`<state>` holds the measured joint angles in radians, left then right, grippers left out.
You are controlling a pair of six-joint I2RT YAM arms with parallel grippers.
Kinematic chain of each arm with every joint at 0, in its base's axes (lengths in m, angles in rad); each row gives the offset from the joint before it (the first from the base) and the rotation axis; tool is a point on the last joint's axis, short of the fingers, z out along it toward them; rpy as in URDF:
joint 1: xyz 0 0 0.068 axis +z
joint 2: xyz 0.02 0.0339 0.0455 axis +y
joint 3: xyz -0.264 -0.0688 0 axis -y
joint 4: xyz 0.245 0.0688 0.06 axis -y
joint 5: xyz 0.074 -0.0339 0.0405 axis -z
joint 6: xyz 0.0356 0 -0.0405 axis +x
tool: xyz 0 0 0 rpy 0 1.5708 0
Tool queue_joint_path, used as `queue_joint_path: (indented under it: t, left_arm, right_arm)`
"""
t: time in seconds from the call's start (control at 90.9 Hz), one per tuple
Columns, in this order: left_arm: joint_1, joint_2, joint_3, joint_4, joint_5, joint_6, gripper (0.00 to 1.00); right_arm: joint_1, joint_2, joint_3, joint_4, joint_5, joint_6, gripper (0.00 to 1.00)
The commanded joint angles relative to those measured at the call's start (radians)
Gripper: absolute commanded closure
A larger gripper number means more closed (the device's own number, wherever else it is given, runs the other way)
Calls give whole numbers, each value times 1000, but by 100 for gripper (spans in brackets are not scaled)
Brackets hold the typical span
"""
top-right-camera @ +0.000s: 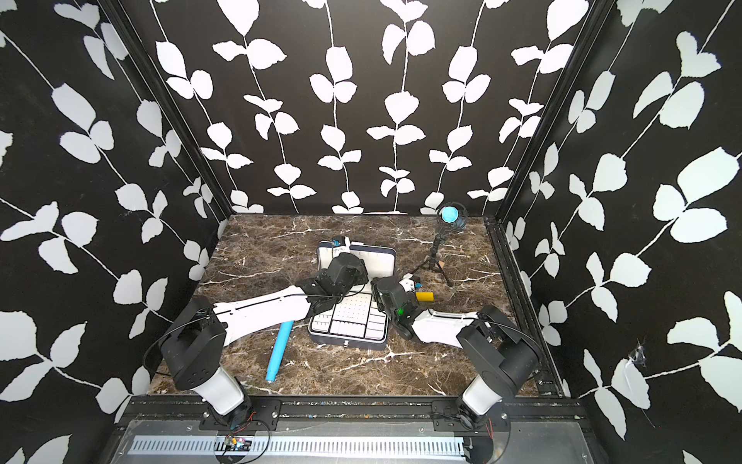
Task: Put jewelry chain into jewelry box
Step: Adjust the necklace in the storage slot.
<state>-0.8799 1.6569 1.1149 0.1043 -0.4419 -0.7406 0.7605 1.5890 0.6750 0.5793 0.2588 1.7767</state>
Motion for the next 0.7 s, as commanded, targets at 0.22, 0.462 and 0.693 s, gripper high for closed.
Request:
queue_joint_path:
  t: [0.22, 0.462, 0.693]
  left_arm:
    - [7, -16, 3, 53, 12, 19, 100]
    - [7, 12, -9, -28, 37, -26, 69]
    - [7, -13, -16, -68, 53, -8, 52]
  right_arm:
    - [17, -11, -13, -16, -1, -7, 100]
    - [17, -8, -12, -14, -1, -7, 100]
    - [17, -7, -7, -12, -1, -8, 100]
